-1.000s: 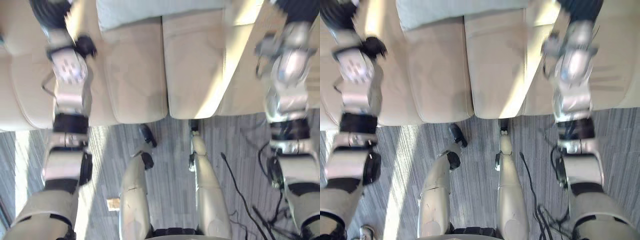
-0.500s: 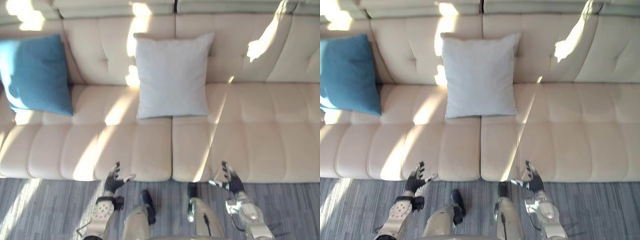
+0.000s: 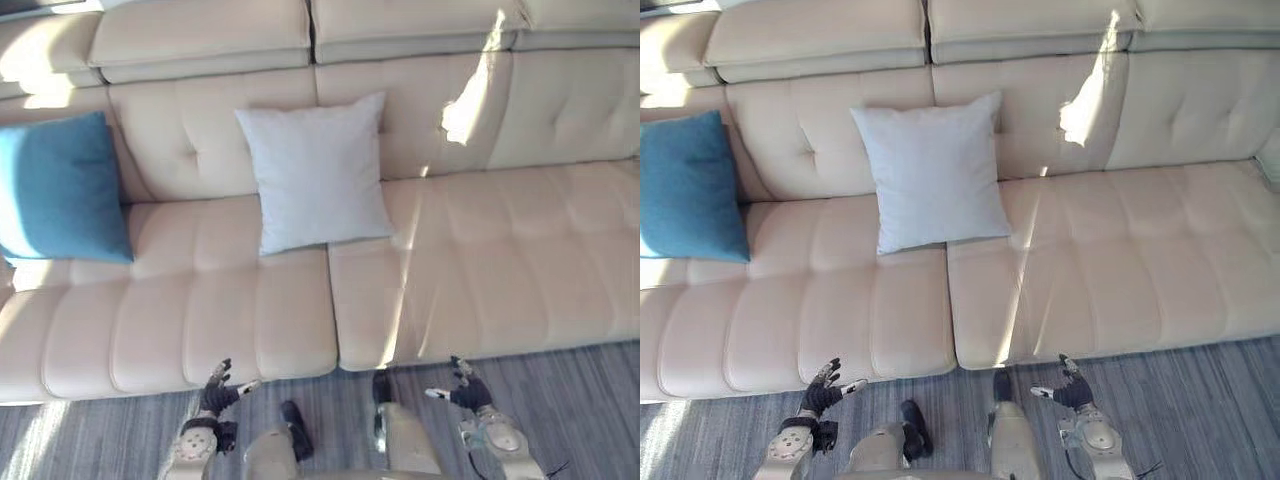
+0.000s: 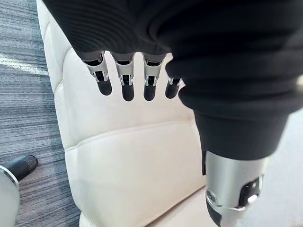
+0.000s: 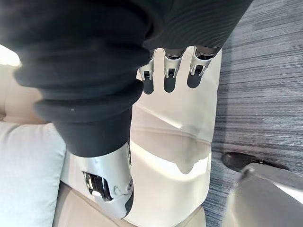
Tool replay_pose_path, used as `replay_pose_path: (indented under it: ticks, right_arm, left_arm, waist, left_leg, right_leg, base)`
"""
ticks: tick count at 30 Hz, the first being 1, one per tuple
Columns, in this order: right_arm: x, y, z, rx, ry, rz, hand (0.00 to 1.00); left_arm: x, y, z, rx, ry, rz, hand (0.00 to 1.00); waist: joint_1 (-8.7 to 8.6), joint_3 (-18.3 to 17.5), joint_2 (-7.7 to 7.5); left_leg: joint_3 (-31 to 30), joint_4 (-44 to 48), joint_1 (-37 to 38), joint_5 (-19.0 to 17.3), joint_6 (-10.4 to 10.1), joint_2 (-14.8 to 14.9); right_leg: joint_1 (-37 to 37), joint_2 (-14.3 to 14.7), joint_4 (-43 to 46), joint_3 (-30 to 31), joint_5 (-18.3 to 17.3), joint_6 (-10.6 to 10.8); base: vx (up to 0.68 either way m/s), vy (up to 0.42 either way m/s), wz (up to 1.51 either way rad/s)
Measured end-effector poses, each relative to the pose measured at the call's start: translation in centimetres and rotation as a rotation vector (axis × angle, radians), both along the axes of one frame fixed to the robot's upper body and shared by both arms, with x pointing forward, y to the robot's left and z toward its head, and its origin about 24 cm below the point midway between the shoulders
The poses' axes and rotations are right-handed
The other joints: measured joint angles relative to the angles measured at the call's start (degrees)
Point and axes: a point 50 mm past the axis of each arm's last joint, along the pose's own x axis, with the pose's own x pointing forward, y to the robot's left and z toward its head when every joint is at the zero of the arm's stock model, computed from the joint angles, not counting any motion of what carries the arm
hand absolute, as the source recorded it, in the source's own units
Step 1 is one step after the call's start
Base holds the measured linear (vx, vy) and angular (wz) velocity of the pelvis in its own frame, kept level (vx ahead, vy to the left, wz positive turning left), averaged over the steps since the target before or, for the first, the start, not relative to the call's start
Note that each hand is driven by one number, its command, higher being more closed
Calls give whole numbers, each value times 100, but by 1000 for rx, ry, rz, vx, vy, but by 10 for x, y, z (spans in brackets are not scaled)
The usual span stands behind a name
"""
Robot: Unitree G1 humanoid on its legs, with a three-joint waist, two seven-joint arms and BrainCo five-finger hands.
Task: Pick up cushions and gather them together orderly.
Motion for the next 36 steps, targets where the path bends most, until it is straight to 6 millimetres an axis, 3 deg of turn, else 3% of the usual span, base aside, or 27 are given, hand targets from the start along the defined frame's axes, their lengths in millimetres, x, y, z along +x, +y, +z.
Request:
replay_pose_path:
  ticks: [1, 2, 3, 4, 5, 8, 9, 11, 12, 16, 17, 19, 22, 28, 33, 34, 35, 36]
  right_arm:
    - [-3, 2, -2, 5, 10, 3, 0]
    - [-6, 8, -4, 12, 22, 24, 0]
    - [-5, 10, -5, 18, 21, 27, 0]
    - [-3, 11, -4, 17, 14, 27, 0]
    - [3, 8, -1, 7, -1, 26, 0]
    - [21, 3, 10, -21, -56, 35, 0]
    - [27, -2, 14, -41, -71, 32, 0]
    - [24, -3, 13, -44, -63, 25, 0]
    - [23, -4, 12, -45, -59, 21, 0]
    - [28, -4, 14, -51, -71, 32, 0]
    - [28, -6, 16, -56, -76, 27, 0]
    - [31, -10, 20, -73, -97, 26, 0]
    - [22, -13, 22, -79, -106, 9, 0]
    - [10, -20, 18, -83, -83, -26, 0]
    - [13, -19, 20, -73, -99, -50, 0]
    - [18, -17, 22, -69, -111, -39, 0]
    - [21, -15, 23, -65, -122, -38, 0]
    - [24, -14, 27, -67, -142, -36, 0]
  left_arm:
    - [-1, 0, 1, 1, -2, 0, 0]
    - [-4, 2, 1, 5, -3, 0, 0]
    - [-5, 3, 2, 8, -1, 1, 0]
    - [-3, 2, 3, 8, -7, 0, 0]
    - [0, -3, 3, -9, -13, 3, 0]
    - [5, -16, 3, -45, -31, -4, 0]
    - [6, -21, 3, -55, -32, -7, 0]
    - [8, -22, 3, -54, -37, -11, 0]
    - [8, -21, 4, -51, -39, -8, 0]
    - [6, -21, 3, -47, -34, -4, 0]
    - [3, -20, 2, -47, -27, 0, 0]
    - [0, -19, 1, -45, -23, 5, 0]
    - [5, -9, 8, -12, -50, 3, 0]
    - [9, -5, 13, 23, -69, -25, 0]
    - [16, -12, 16, 18, -86, -61, 0]
    - [17, -13, 18, 14, -96, -68, 0]
    - [17, -13, 19, 13, -102, -70, 0]
    - [20, -18, 20, 4, -111, -81, 0]
  waist:
    - [18, -20, -31]
    - [25, -107, -174]
    - [23, -161, -258]
    - [35, -168, -302]
    - [95, -196, -317]
    - [329, -119, 27]
    - [294, 29, 323]
    - [293, 85, 278]
    - [281, 90, 198]
    - [289, 76, 221]
    - [284, 72, 229]
    - [280, 38, 296]
    - [140, -11, 189]
    - [6, -128, 234]
    - [-100, -130, 233]
    - [-144, -129, 233]
    - [-155, -127, 205]
    - [-221, -110, 232]
  left_leg:
    - [-50, 51, -5, 6, -9, 2]
    - [-145, 135, -85, 71, -73, -1]
    - [-264, 219, -261, 197, -110, 3]
    - [-369, 256, -448, 331, -151, 20]
    - [-424, 129, -589, 587, -227, 40]
    - [-403, -738, -779, 1417, -391, 296]
    - [-514, -1135, -778, 1715, -552, 444]
    - [-538, -1108, -727, 1667, -636, 402]
    - [-544, -567, -741, 1326, -641, 292]
    - [-767, 660, -590, 265, -562, 28]
    - [-916, 637, -259, -98, -585, -127]
    - [-996, -70, 161, -291, -598, -266]
    - [-957, -1054, 547, -53, -479, -503]
    - [-734, -1206, 774, -21, -418, -657]
    - [54, -1045, 949, -198, -242, -585]
    - [529, -860, 955, -360, -224, -451]
    - [816, -773, 977, -435, -177, -383]
    - [1215, -625, 1013, -565, -151, -288]
  right_leg:
    - [56, -35, 461, 19, -119, 55]
    - [300, -126, 1019, 82, -228, 193]
    - [592, -171, 1080, 126, -338, 358]
    - [778, -164, 662, 93, -722, 451]
    - [927, -19, 84, -44, -1068, 205]
    - [1066, 425, -1335, -275, -1434, -289]
    - [1028, 651, -1517, -445, -1244, -486]
    - [960, 646, -1543, -488, -1138, -631]
    - [865, 579, -1626, -489, -972, -726]
    - [727, 551, -2182, -258, -394, -695]
    - [759, 579, -2484, -137, -139, -627]
    - [795, 641, -2766, -63, 61, -547]
    - [922, 515, -3195, -71, 356, -352]
    - [1167, 408, -3646, 121, 673, -229]
    - [968, 613, -3628, 868, 855, -145]
    - [762, 700, -3643, 757, 1039, -67]
    - [687, 629, -3684, 426, 915, -239]
    - [562, 383, -3489, -506, 739, -608]
  base:
    - [-192, -197, 35]
    - [-209, -277, 39]
    - [-237, -306, 45]
    - [-255, -271, 31]
    - [-302, -237, 1]
    - [-332, -230, -28]
    - [-399, -203, -4]
    - [-375, -151, 11]
    - [-283, -118, 4]
    - [-225, -7, -24]
    - [-147, 92, -35]
    - [-114, 101, -30]
    - [-114, 120, -2]
    - [-7, 109, -16]
    - [5, 48, -89]
    - [-39, 20, -149]
    - [-65, 20, -191]
    - [-45, 33, -186]
